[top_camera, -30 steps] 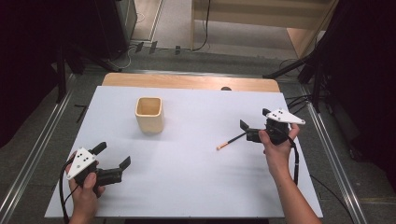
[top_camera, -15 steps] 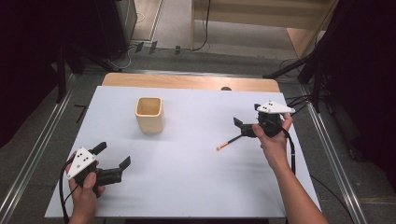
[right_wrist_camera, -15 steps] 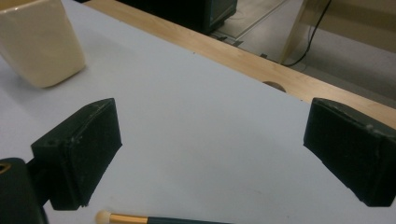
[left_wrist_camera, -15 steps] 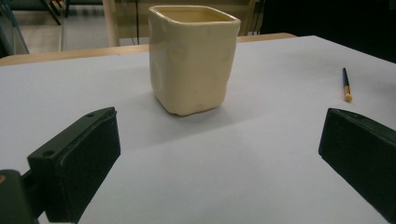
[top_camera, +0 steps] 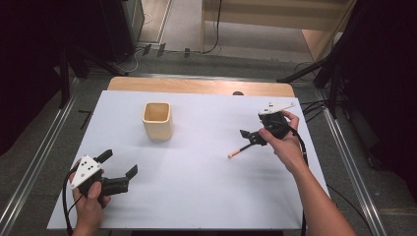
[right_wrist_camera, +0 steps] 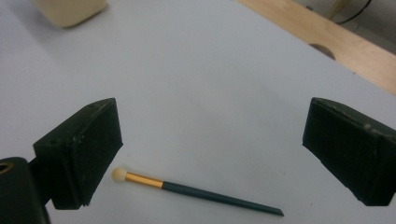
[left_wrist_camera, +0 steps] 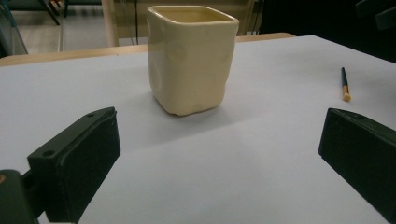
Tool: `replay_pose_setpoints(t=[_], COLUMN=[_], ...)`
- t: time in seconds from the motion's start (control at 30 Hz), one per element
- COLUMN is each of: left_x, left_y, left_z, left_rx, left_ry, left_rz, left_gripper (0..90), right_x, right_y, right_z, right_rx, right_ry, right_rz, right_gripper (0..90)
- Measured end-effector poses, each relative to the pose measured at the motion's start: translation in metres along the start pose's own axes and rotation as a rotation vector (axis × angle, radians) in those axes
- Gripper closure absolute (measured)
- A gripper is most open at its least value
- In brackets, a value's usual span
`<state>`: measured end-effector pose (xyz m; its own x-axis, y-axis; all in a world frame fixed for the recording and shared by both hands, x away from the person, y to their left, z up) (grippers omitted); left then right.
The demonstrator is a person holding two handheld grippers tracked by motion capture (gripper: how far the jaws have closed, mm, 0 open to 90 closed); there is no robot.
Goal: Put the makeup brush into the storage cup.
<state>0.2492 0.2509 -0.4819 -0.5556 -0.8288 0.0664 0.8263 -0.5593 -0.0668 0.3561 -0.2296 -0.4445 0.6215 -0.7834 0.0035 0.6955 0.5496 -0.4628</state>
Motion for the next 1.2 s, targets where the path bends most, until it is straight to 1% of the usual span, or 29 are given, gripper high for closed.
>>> replay_pose_setpoints(t=[0.1,0.13,0.17,0.27,0.3,0.33,0.37,0.4,0.43,0.47,0.53,0.57,0.6,0.67,0.7,0.73,0.8,0.83,0.87,0.9,0.97,1.07,1.13,1.17,1.2], left_x=[0.0,0.0,0.0,-0.001,-0.001,-0.001,-0.001,-0.001,-0.001,-0.001,-0.001,-0.001,-0.002,-0.002,-0.002,-0.002,-0.002,-0.002,-0.002,-0.002,-0.002,-0.001,-0.001,-0.001,-0.001], left_y=[0.0,0.0,0.0,0.001,0.001,0.001,0.001,0.001,0.0,0.0,0.0,0.0,0.0,0.0,0.0,0.0,0.001,0.001,0.001,0.001,0.001,0.001,0.001,0.001,0.001], left_z=[0.0,0.0,0.0,0.0,0.0,0.0,0.0,0.0,0.0,0.0,0.0,0.0,0.0,0.0,0.0,0.0,-0.001,-0.001,-0.001,-0.001,-0.001,-0.001,-0.001,-0.001,-0.001], left_rx=[-0.003,-0.003,-0.003,-0.001,-0.002,-0.003,-0.002,-0.002,-0.003,-0.003,-0.005,-0.005,-0.004,-0.006,-0.006,-0.006,-0.007,-0.007,-0.008,-0.009,-0.013,-0.013,-0.013,-0.013,-0.013], left_ry=[0.003,0.003,0.002,-0.002,-0.002,0.0,0.0,0.0,0.0,0.0,0.0,-0.001,-0.001,0.0,0.0,-0.001,-0.003,-0.003,-0.002,-0.001,0.002,0.006,0.006,0.006,0.006], left_rz=[-0.002,-0.002,-0.002,-0.002,-0.003,-0.002,-0.004,-0.004,-0.006,-0.005,-0.005,-0.005,-0.006,-0.007,-0.007,-0.006,-0.006,-0.006,-0.007,-0.007,-0.008,-0.011,-0.011,-0.011,-0.011], left_gripper=[0.0,0.0,0.0,0.0,0.0,0.0,0.0,0.0,0.0,0.0,0.0,0.0,0.0,0.0,0.0,0.0,0.0,0.0,0.0,0.0,0.0,0.0,0.0,0.0,0.0], right_x=[-0.001,-0.001,-0.002,-0.003,-0.003,-0.004,-0.006,-0.006,-0.008,-0.008,-0.01,-0.01,-0.011,-0.011,-0.01,-0.01,-0.01,-0.01,-0.01,-0.01,-0.01,-0.008,-0.008,-0.008,-0.008], right_y=[0.006,0.006,0.009,0.014,0.014,0.018,0.02,0.02,0.023,0.024,0.027,0.027,0.03,0.032,0.034,0.034,0.037,0.037,0.039,0.039,0.041,0.043,0.044,0.044,0.045], right_z=[-0.001,-0.001,-0.001,-0.001,-0.001,-0.002,-0.003,-0.003,-0.004,-0.004,-0.006,-0.006,-0.007,-0.008,-0.009,-0.009,-0.011,-0.011,-0.013,-0.014,-0.016,-0.02,-0.022,-0.022,-0.024], right_rx=[-0.047,-0.047,-0.081,-0.139,-0.139,-0.183,-0.206,-0.206,-0.252,-0.27,-0.297,-0.297,-0.32,-0.323,-0.342,-0.342,-0.37,-0.37,-0.396,-0.408,-0.433,-0.456,-0.475,-0.475,-0.494], right_ry=[-0.008,-0.008,-0.014,-0.016,-0.016,-0.026,-0.03,-0.03,-0.045,-0.055,-0.061,-0.061,-0.081,-0.085,-0.095,-0.095,-0.117,-0.117,-0.139,-0.142,-0.163,-0.171,-0.198,-0.198,-0.219], right_rz=[0.024,0.024,0.033,0.063,0.063,0.093,0.105,0.105,0.127,0.137,0.154,0.154,0.156,0.155,0.168,0.168,0.193,0.193,0.203,0.205,0.212,0.222,0.213,0.213,0.229], right_gripper=[6.3,6.3,7.5,9.7,9.7,9.8,10.2,10.2,10.7,11.2,11.7,11.7,13.5,13.7,14.7,14.7,18.2,18.2,20.0,20.3,21.6,23.4,25.5,25.5,26.4])
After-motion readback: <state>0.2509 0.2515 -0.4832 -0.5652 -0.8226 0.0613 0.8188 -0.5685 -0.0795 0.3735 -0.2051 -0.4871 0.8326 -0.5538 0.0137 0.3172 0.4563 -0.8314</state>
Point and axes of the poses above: each handheld gripper's, and its own axes: y roughly forward along the jaws, z roughly out of its top, x roughly to its right, the point moved 2 cm from there along y, roughly forward along the jaws, and after that the axes turned 15 degrees about x, right-handed, at the moved point
